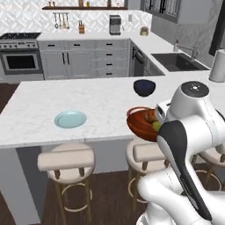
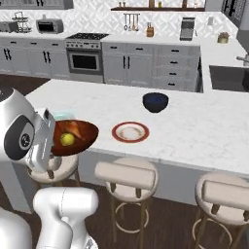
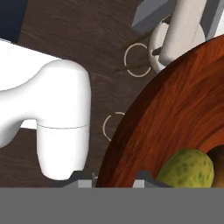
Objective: Pick the chicken drumstick and cucumber from their plates and place them in the bowl. Then put the bowl in the fridge.
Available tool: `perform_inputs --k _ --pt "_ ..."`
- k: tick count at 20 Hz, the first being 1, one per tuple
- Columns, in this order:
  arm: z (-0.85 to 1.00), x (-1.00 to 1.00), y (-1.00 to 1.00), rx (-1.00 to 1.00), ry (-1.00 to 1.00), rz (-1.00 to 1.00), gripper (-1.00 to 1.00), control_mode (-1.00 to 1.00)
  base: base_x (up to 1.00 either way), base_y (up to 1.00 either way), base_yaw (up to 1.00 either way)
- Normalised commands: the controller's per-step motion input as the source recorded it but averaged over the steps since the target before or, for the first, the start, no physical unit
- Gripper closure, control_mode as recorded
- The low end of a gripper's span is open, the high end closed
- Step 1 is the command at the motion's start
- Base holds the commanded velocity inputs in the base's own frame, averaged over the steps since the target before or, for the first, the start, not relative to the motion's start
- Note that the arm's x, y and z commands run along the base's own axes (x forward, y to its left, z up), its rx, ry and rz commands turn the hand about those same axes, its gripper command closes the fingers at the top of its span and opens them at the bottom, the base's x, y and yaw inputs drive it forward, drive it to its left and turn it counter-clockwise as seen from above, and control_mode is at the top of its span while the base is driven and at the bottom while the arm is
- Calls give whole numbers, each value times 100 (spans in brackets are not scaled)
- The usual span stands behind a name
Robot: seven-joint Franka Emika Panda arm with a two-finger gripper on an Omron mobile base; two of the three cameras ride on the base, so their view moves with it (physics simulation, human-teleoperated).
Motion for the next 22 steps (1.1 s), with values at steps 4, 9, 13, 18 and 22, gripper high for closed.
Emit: perform_inputs --k 4,9,13,18,22 --pt "0 0 0 0 0 0 100 100 0 100 27" --pt "0 0 0 0 0 0 100 100 -1 100 15" --pt "0 0 0 0 0 0 100 100 -1 100 5" --pt "0 0 0 0 0 0 100 100 0 100 2" --pt "0 0 0 0 0 0 100 100 9 100 1"
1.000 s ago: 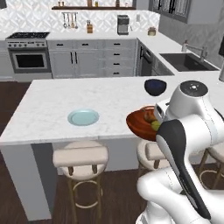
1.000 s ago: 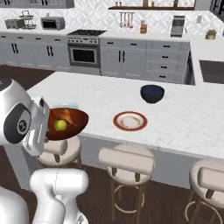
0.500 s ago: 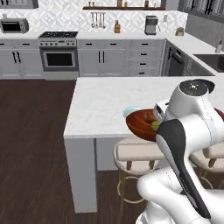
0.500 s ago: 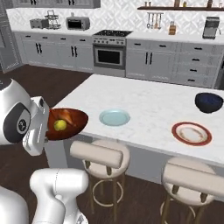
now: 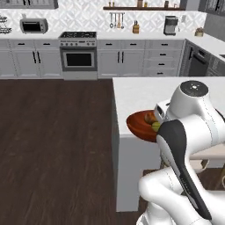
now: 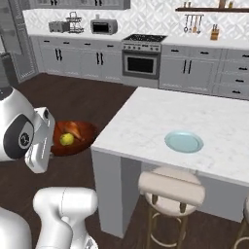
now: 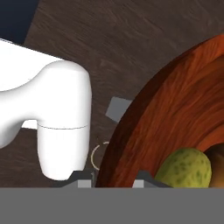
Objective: Pick the chicken drumstick and cucumber from their plates and place them in the bowl. Then put the bowl in the fridge.
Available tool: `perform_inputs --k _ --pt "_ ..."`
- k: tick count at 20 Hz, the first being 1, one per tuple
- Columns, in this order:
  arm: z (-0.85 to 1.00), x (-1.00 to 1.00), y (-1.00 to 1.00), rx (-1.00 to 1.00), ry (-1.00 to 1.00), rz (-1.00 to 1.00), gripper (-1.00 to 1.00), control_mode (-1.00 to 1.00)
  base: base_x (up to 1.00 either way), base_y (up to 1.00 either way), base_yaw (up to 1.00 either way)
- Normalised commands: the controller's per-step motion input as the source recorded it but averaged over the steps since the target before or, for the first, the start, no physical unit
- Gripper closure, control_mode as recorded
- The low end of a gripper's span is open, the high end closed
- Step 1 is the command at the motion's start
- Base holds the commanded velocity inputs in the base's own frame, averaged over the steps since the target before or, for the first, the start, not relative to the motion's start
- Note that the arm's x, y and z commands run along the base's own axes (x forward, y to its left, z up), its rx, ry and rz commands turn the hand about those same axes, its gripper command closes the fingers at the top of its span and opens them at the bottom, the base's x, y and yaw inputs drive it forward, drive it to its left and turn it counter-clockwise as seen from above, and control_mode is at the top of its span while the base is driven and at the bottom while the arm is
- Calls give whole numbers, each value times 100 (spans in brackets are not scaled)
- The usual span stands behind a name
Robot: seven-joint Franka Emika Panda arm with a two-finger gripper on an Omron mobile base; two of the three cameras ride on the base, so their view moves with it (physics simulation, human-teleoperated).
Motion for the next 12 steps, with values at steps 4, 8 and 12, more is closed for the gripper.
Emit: perform_inputs --k 4,8,12 --pt "0 0 0 0 0 0 100 100 19 100 0" --pt "0 0 0 0 0 0 100 100 45 100 0" --pt "0 0 0 0 0 0 100 100 69 100 -9"
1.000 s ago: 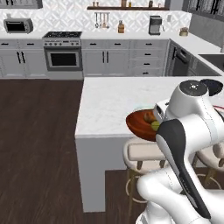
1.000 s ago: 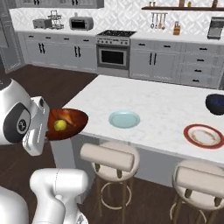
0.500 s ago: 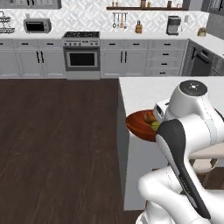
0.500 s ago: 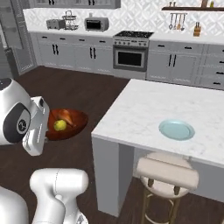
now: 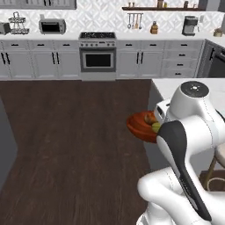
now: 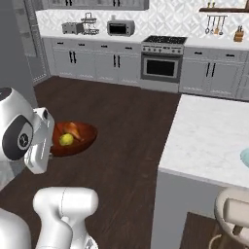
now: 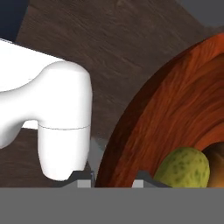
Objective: Pick the chicken drumstick and cucumber from their plates and place them in the bowl. Then put the bowl in the fridge.
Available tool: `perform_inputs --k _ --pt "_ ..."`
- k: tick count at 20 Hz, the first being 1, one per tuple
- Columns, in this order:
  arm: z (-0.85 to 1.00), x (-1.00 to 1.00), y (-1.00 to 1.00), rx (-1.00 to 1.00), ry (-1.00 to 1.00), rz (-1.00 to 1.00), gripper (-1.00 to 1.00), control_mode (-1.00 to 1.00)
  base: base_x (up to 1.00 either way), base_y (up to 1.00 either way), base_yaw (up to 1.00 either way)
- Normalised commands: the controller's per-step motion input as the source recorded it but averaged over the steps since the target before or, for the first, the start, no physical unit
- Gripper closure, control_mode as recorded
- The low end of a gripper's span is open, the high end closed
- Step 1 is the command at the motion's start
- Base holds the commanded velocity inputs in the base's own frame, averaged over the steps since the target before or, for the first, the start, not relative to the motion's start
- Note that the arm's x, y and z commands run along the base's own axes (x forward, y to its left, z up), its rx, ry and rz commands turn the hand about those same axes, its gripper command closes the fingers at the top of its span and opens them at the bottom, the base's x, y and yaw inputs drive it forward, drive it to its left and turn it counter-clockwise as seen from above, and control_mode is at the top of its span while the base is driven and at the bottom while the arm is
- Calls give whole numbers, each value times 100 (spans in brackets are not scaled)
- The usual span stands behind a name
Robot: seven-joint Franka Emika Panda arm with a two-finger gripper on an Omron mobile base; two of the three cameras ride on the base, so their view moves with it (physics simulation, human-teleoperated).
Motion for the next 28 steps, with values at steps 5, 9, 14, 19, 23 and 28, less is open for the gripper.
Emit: perform_inputs --k 5,9,14,19,23,28 --pt "0 0 0 0 0 0 100 100 96 100 -26" --pt "0 0 0 0 0 0 100 100 100 100 -33" --pt "0 0 0 0 0 0 100 100 100 72 -25" --pt "0 0 0 0 0 0 100 100 100 19 -2" --pt "0 0 0 0 0 0 100 100 100 2 0" --pt "0 0 0 0 0 0 100 100 100 22 2"
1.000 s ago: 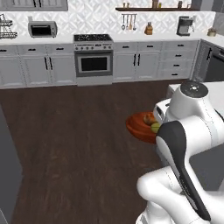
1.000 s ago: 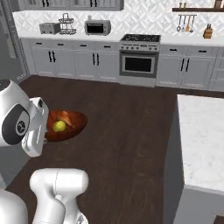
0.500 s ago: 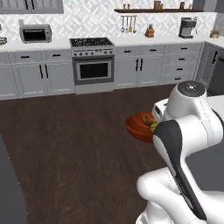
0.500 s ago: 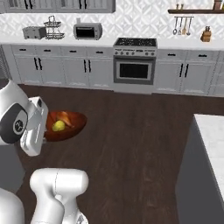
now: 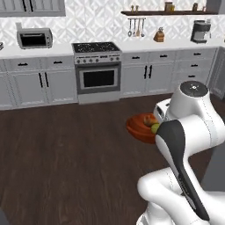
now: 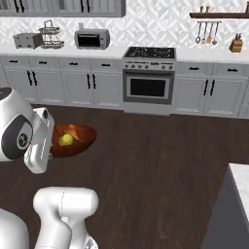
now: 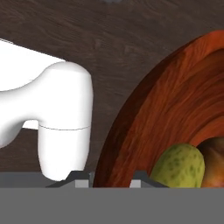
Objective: Pick the chicken drumstick and cucumber from their plates and place them in the bowl. Then put the bowl in the fridge.
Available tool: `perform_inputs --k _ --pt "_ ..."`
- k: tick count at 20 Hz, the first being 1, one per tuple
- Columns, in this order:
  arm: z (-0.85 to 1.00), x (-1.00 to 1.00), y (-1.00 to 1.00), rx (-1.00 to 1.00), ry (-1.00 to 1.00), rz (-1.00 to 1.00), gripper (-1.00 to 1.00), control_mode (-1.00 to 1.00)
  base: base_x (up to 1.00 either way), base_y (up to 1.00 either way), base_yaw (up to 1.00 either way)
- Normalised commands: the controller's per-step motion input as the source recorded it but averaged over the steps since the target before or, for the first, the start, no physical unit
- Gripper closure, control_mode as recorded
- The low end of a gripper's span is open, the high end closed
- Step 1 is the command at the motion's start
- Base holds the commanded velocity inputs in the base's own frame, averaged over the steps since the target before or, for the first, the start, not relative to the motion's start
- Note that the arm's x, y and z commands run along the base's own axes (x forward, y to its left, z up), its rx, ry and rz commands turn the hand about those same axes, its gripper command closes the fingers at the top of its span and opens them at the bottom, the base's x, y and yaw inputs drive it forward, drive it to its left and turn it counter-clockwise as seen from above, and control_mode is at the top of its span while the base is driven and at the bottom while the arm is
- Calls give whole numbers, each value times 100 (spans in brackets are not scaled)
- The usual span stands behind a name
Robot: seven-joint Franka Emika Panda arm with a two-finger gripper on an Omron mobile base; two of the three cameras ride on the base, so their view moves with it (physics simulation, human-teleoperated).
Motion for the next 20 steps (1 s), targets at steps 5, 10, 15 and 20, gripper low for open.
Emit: perform_inputs --k 5,10,15,20 --pt "0 0 0 0 0 0 100 100 100 16 22" --pt "0 0 0 0 0 0 100 100 100 16 31" --pt "0 0 0 0 0 0 100 100 100 24 34" --pt "0 0 0 0 0 0 100 100 100 26 41"
